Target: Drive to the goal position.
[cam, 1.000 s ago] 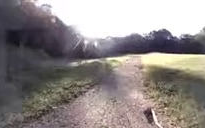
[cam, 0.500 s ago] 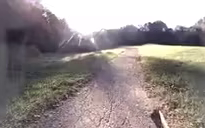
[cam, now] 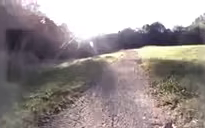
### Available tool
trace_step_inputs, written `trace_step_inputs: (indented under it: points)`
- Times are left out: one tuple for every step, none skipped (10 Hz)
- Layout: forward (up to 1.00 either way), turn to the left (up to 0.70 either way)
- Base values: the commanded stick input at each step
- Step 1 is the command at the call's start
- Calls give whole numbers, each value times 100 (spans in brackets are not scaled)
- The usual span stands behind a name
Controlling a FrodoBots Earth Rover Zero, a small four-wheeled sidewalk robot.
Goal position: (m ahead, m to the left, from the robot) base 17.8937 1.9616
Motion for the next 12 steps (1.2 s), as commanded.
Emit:
trace_step_inputs:
  points:
    - [50,0]
    - [50,0]
    - [50,0]
    - [50,0]
    - [50,0]
    - [50,0]
    - [50,0]
    - [50,0]
    - [50,0]
    - [50,0]
    - [50,0]
    - [50,0]
